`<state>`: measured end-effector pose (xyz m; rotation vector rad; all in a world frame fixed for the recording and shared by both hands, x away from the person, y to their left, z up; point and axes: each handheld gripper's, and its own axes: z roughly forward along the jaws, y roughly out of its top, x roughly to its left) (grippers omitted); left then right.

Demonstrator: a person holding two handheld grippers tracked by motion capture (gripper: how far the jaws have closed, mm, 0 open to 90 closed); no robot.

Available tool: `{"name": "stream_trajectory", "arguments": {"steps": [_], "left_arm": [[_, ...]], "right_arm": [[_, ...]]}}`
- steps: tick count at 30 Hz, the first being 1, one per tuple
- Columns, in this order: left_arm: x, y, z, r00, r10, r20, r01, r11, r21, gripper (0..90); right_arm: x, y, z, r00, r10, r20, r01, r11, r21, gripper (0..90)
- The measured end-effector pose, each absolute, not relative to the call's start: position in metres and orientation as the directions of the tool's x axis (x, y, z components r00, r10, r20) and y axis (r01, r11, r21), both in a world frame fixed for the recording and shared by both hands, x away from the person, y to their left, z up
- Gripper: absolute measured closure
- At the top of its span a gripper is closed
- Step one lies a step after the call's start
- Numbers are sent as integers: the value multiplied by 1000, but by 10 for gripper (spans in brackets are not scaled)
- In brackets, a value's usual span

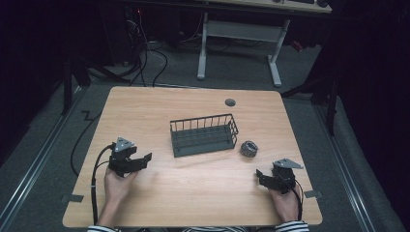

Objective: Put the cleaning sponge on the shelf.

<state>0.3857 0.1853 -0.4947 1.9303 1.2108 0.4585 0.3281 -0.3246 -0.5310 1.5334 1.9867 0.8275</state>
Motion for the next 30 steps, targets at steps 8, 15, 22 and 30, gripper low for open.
{"name": "stream_trajectory", "arguments": {"steps": [8,15,22,30], "left_arm": [[390,188,-510,438,895,-82,604,-226,765,321],[394,183,-523,423,905,-52,617,-246,747,321],[396,185,-531,403,915,-39,623,-243,744,320],[396,186,-537,389,921,-12,619,-252,744,303]], "right_arm": [[333,-324,-526,-282,959,-22,691,219,689,269],[333,-321,-522,-311,950,-8,669,225,708,271],[340,-318,-511,-331,944,-2,653,231,721,260],[355,-311,-510,-347,938,-21,666,261,699,247]]}}
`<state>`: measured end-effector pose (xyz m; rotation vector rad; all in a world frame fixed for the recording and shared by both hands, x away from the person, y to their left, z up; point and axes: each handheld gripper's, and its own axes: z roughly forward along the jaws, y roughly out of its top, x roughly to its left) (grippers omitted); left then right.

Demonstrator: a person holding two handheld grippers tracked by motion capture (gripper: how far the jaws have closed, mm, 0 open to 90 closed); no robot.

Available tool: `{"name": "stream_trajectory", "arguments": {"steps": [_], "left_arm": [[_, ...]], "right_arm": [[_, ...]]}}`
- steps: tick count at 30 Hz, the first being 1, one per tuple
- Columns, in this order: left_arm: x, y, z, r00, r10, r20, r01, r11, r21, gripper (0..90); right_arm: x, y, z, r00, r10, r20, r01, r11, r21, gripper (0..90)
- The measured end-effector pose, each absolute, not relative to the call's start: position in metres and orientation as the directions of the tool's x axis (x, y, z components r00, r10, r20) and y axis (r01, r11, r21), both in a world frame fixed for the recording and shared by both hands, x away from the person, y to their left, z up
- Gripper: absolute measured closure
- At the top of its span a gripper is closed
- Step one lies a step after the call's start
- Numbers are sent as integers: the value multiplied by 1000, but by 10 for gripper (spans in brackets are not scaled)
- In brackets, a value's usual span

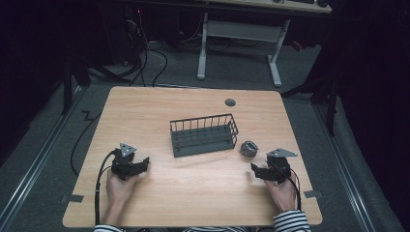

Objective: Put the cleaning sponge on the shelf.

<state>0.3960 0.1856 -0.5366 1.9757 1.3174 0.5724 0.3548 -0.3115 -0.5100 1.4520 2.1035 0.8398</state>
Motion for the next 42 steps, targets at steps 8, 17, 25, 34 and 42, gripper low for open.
{"name": "stream_trajectory", "arguments": {"steps": [8,17,25,34,42], "left_arm": [[397,184,-537,378,926,-10,625,-247,741,281],[397,184,-537,378,926,-10,625,-247,741,278],[397,184,-537,377,926,-11,625,-246,741,278],[397,184,-537,378,926,-12,625,-246,741,278],[397,185,-537,378,926,-15,625,-243,742,283]], "right_arm": [[370,-306,-498,-350,936,-19,653,259,712,246],[393,-299,-494,-360,933,3,658,251,709,242],[410,-294,-501,-347,937,30,685,232,691,264],[415,-295,-506,-355,933,51,693,226,685,398],[413,-297,-504,-380,924,41,682,250,687,461]]}}
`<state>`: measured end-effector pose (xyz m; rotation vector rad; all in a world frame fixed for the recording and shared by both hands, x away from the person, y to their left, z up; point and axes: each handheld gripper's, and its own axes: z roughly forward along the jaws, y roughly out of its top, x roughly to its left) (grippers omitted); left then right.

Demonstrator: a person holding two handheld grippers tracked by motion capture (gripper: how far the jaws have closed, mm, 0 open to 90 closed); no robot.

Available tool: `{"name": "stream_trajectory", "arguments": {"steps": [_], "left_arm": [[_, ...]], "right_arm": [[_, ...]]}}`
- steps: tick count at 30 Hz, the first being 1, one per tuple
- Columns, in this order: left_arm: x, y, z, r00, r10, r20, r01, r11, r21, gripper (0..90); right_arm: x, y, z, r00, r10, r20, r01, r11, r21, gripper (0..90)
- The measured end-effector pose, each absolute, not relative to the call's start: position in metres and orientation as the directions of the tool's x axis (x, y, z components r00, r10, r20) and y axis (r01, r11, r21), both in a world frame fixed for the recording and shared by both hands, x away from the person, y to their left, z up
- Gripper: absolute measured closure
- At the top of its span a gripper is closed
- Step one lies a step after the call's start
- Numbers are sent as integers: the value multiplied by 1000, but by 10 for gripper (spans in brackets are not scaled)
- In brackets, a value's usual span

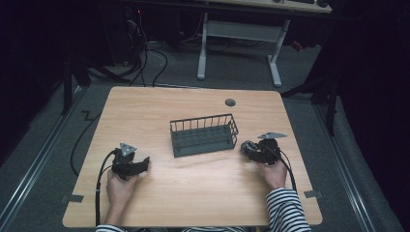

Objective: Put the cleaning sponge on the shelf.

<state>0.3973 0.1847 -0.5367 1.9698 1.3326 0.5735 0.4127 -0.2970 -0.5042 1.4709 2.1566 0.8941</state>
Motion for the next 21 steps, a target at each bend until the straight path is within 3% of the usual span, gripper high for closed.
{"name": "stream_trajectory", "arguments": {"steps": [21], "left_arm": [[397,185,-537,378,925,-15,625,-244,741,283]], "right_arm": [[400,-303,-484,-408,911,62,651,243,719,475]]}}
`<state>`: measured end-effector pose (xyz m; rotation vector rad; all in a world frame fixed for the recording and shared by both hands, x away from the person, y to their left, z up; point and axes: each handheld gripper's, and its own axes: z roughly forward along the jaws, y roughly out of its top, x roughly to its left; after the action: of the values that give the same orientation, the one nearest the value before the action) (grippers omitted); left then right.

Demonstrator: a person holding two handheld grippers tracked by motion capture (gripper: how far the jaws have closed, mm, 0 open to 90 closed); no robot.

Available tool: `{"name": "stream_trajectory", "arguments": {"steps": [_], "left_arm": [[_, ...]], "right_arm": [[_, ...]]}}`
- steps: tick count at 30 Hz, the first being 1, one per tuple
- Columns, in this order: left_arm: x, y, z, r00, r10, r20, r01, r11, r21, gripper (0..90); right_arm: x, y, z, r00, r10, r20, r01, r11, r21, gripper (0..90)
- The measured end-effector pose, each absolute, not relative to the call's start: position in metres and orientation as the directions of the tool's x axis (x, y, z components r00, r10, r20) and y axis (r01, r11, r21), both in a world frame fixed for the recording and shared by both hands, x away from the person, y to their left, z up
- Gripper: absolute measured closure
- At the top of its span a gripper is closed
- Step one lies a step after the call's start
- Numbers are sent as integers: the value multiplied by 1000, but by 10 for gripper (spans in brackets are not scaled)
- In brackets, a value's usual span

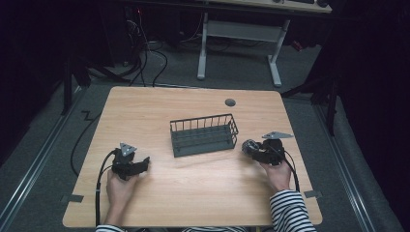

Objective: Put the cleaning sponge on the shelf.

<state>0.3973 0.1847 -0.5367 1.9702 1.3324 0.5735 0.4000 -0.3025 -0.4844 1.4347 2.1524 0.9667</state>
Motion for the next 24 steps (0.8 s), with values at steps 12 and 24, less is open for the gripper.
{"name": "stream_trajectory", "arguments": {"steps": [12,24], "left_arm": [[397,185,-537,378,926,-14,625,-244,741,283],[397,184,-537,380,925,-11,623,-247,742,282]], "right_arm": [[391,-317,-464,-408,908,99,637,205,743,474],[388,-314,-437,-459,883,97,597,226,770,474]]}}
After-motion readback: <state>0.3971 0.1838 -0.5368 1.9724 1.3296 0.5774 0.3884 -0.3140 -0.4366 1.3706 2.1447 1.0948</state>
